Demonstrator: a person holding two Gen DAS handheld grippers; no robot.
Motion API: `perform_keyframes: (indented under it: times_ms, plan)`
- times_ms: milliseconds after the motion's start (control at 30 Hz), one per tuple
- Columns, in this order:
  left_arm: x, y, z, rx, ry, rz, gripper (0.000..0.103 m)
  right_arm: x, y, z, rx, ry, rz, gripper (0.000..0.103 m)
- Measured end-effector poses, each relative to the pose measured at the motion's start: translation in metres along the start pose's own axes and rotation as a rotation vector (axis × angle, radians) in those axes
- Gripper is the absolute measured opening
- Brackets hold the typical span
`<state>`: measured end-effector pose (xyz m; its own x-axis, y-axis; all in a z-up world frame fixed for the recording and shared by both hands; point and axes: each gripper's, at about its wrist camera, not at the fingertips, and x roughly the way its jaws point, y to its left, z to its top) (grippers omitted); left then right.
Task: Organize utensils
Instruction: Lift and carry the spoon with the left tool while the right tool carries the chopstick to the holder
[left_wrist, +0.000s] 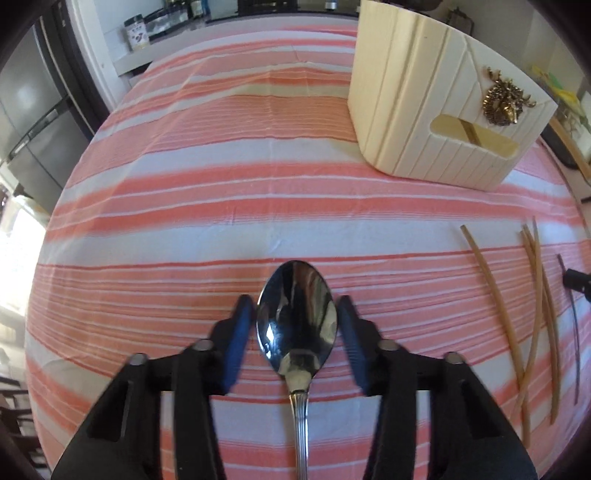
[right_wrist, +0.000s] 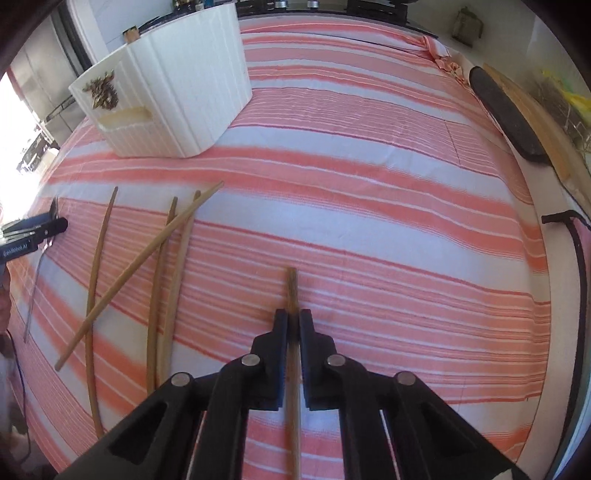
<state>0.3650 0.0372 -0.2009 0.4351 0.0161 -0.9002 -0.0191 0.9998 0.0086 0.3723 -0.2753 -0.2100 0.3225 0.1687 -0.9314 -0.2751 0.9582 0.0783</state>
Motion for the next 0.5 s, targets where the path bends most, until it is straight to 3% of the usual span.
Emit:
perform_keyframes:
  times_ms: [100,233,500]
  plan:
    - [-0.007,0.003,0.001,0.003,-0.012,-0.017,0.042,-0.008,-0.006,0.004,0.062,-0.063,0.065,0.006]
    - [-0.046,0.010,-0.004,-0.002,-0.105,-0.054,0.042,-0.055,-0.009,-0.002,0.096,-0.206,0.147,0.006]
    - [-0.148,0.021,-0.024,0.017,-0.317,-0.155,0.042,-0.171,0.008,-0.033,0.021,-0.451,0.183,0.006]
